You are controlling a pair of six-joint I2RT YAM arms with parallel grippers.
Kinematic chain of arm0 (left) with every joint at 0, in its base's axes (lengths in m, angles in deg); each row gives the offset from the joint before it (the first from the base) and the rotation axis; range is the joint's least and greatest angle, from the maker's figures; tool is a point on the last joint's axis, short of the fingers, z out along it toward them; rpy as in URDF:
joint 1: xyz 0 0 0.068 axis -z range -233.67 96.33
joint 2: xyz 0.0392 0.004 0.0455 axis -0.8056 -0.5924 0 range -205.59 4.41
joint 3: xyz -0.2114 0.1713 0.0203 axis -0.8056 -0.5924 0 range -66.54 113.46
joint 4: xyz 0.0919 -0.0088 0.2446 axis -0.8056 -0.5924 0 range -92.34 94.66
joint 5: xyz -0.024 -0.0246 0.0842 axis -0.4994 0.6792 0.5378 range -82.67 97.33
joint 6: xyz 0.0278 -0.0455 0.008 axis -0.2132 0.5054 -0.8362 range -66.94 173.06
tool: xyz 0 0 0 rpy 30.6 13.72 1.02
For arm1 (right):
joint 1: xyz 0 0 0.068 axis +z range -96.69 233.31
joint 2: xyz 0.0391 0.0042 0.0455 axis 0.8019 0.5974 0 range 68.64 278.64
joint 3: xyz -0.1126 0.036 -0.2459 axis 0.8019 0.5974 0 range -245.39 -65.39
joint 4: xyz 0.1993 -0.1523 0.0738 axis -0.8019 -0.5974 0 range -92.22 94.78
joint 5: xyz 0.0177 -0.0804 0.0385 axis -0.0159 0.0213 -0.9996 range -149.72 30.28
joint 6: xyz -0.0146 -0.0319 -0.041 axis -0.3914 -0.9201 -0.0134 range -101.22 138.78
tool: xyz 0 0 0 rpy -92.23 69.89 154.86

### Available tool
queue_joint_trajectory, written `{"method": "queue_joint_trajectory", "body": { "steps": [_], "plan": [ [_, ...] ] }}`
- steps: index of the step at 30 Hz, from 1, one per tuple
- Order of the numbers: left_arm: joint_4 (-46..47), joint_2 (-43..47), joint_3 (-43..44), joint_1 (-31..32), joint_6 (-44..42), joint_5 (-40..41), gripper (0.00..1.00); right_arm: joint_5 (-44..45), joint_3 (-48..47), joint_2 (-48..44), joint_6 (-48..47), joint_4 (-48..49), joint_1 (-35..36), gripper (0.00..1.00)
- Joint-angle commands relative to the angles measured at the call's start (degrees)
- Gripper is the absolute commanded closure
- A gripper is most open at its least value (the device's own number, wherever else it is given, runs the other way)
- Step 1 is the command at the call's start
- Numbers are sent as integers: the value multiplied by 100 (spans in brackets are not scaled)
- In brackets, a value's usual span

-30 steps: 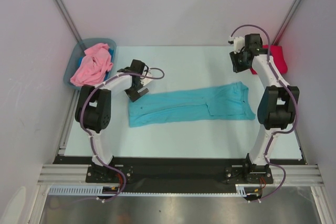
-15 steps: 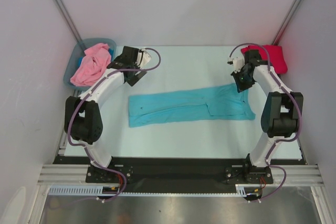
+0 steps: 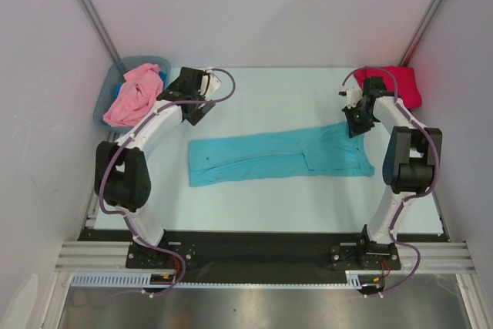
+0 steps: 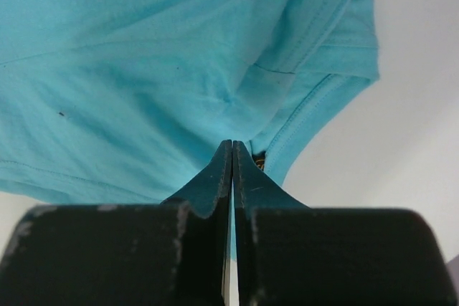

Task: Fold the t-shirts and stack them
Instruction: Fold the tshirt

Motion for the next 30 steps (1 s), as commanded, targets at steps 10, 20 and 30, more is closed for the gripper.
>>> {"method": "queue_joint_trajectory", "body": {
  "steps": [10,20,30],
  "plan": [
    [124,109,194,-5,29,222,0,19,173,266,231,420,-34,100],
    [194,3,282,-5,-59,248,0,249,384,159,179,447,-332,100],
    [212,-32,361,-5,-77,248,0,319,507,414,258,702,-447,100]
  ]
}}
